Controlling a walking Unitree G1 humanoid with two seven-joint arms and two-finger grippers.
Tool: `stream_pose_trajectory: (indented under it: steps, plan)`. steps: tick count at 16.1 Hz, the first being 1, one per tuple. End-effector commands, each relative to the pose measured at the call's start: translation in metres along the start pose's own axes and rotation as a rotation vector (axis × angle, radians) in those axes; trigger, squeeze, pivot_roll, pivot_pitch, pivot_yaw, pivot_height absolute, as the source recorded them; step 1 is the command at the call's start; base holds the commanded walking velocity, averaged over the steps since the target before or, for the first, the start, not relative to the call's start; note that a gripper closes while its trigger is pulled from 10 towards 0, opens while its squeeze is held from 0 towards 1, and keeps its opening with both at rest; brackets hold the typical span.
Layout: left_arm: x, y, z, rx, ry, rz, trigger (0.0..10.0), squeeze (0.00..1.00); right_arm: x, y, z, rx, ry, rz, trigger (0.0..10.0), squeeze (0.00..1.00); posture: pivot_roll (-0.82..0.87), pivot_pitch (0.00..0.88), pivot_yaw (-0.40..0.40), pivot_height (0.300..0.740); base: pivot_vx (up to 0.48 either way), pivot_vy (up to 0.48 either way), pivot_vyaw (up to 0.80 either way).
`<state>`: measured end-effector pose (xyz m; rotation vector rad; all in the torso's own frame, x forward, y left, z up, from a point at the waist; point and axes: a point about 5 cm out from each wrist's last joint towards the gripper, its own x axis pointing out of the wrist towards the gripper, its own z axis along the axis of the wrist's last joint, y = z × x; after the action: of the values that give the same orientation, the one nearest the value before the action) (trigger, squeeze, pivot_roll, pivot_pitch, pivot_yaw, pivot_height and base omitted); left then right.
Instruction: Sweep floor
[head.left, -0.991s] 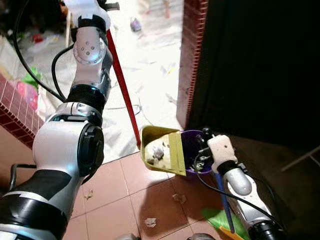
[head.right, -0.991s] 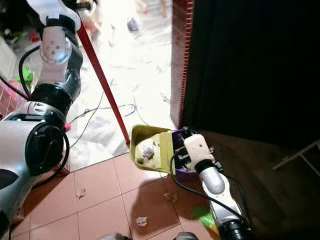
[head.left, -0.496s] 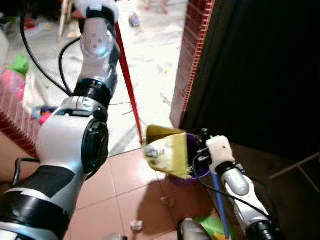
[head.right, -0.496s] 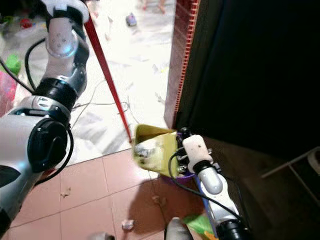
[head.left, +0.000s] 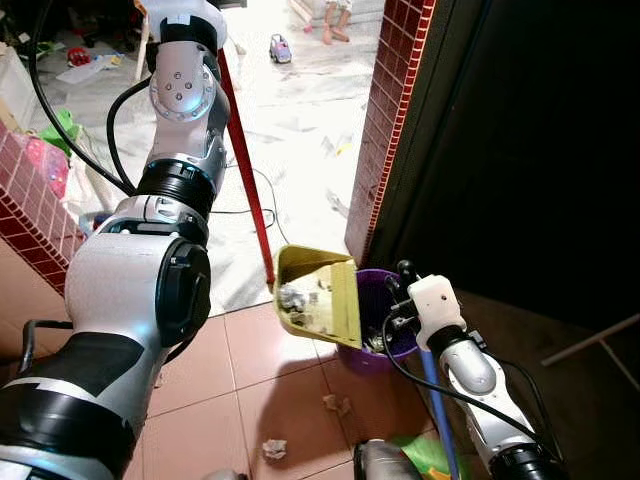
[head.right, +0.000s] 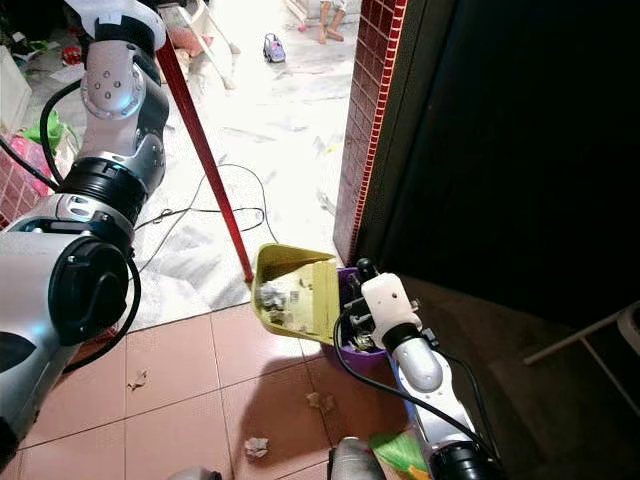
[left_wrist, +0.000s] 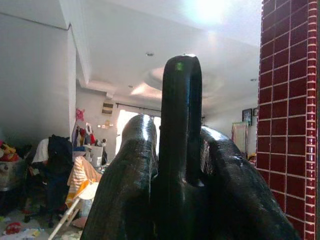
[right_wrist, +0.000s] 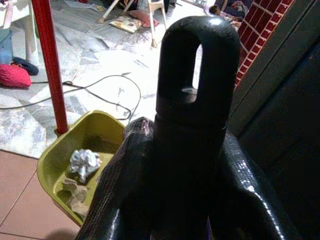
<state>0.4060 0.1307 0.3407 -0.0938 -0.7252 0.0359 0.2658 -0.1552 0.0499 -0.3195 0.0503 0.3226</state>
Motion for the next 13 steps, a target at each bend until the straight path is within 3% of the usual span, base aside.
stream_pose_trajectory:
  steps: [1, 13]
  plan:
    - [0.0088, -0.0007, 0.0166, -0.008, -0.07, 0.006, 10.0, 0.0, 0.0006, -0.0047, 0.003, -0.06, -0.007, 0.014, 10.0, 0.0, -0.25, 0.0, 0.105, 0.74, 0.0, 0.0, 0.0]
    - [0.0088, -0.0007, 0.0166, -0.008, -0.07, 0.006, 10.0, 0.0, 0.0006, -0.0047, 0.003, -0.06, -0.007, 0.014, 10.0, 0.0, -0.25, 0.0, 0.105, 0.74, 0.0, 0.0, 0.0]
